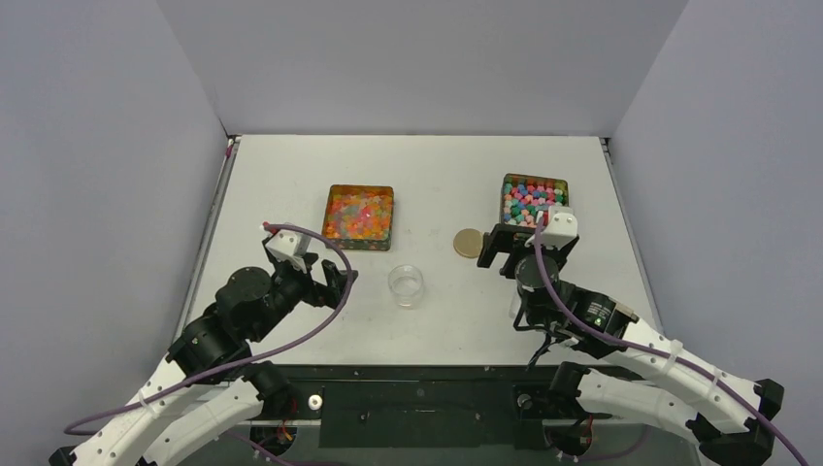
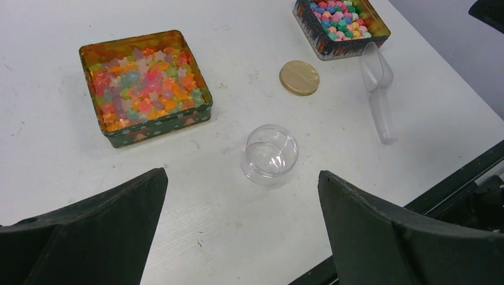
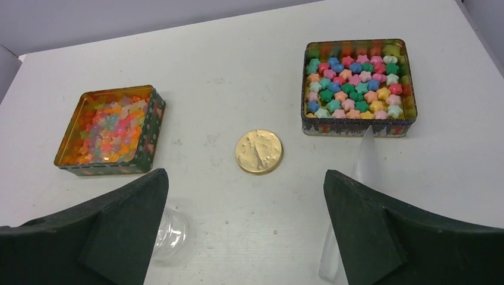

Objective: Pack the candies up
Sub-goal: Move the bottle lid to the center of the board.

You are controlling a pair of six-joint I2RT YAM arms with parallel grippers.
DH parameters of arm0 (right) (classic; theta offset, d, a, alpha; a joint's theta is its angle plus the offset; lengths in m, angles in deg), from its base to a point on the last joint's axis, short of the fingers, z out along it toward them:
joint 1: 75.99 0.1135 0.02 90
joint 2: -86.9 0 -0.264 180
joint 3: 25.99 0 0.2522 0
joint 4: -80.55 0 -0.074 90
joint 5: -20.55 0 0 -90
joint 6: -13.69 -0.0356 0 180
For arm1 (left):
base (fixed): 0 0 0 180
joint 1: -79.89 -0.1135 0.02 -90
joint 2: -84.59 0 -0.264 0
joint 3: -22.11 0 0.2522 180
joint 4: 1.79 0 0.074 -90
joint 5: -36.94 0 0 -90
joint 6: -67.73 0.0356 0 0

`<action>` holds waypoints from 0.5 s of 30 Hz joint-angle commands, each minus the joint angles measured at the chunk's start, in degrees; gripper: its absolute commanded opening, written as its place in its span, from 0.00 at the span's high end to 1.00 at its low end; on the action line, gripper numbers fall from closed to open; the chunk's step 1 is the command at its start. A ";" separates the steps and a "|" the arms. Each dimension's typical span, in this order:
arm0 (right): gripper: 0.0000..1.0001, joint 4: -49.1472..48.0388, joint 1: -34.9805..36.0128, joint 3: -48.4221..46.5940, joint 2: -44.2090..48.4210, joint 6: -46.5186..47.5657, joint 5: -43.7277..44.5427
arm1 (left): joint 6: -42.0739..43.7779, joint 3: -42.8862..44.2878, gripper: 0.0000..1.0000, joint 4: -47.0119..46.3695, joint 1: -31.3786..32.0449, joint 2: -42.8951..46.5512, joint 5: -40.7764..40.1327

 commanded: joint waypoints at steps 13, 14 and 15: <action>0.04 5.98 -0.47 -11.86 -9.42 -0.64 1.85 | 2.51 -0.55 0.04 -1.68 -6.21 -0.04 3.59; 0.05 6.79 -0.59 -12.54 -11.09 -0.54 1.66 | 2.32 -0.41 0.04 -1.59 -6.46 -0.28 3.67; 0.05 7.15 -1.08 -13.70 -12.74 -0.51 0.75 | 2.23 -0.39 0.04 -1.53 -6.83 -0.35 3.68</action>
